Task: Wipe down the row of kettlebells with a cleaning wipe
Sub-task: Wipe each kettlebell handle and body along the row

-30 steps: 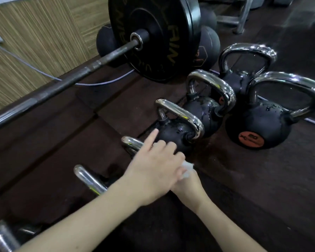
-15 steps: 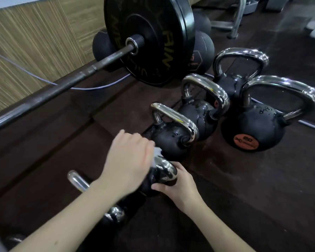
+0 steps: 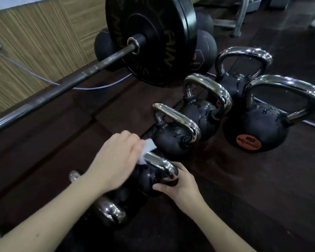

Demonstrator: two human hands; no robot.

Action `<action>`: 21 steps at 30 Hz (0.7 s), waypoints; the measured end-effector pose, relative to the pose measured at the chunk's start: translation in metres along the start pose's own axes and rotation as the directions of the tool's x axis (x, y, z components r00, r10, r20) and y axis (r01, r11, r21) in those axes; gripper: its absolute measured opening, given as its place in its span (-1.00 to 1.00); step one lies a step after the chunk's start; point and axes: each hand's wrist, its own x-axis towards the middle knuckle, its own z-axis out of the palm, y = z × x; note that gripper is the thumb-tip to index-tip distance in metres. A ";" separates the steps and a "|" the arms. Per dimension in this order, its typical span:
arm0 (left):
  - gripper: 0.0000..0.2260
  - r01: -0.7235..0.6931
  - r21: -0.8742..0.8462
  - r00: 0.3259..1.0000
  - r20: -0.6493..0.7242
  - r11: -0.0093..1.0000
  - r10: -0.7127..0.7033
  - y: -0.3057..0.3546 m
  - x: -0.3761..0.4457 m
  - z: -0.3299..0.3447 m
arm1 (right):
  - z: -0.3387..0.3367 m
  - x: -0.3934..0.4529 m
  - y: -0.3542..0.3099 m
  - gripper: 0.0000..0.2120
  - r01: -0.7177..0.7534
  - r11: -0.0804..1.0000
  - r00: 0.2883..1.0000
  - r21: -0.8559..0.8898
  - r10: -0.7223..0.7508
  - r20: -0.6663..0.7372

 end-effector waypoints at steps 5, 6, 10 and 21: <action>-0.50 0.412 -0.466 0.906 0.115 0.783 -0.408 -0.020 0.020 -0.008 | -0.005 -0.001 -0.005 -0.36 0.003 1.000 0.999 0.013 -0.004 0.037; -0.49 0.404 -0.470 0.906 0.092 0.784 -0.412 -0.025 0.022 -0.008 | -0.008 -0.001 -0.006 -0.31 0.007 1.000 0.998 -0.001 -0.007 0.064; -0.47 0.336 -0.538 0.886 -0.097 0.773 -0.453 -0.038 0.040 -0.011 | -0.037 0.004 0.002 -0.26 0.032 0.994 0.999 -0.105 -0.032 0.001; -0.52 0.076 -0.522 0.906 -0.319 0.850 -0.277 -0.019 0.118 -0.025 | -0.065 0.057 0.007 -0.34 -0.040 0.997 0.989 -0.062 0.030 -0.146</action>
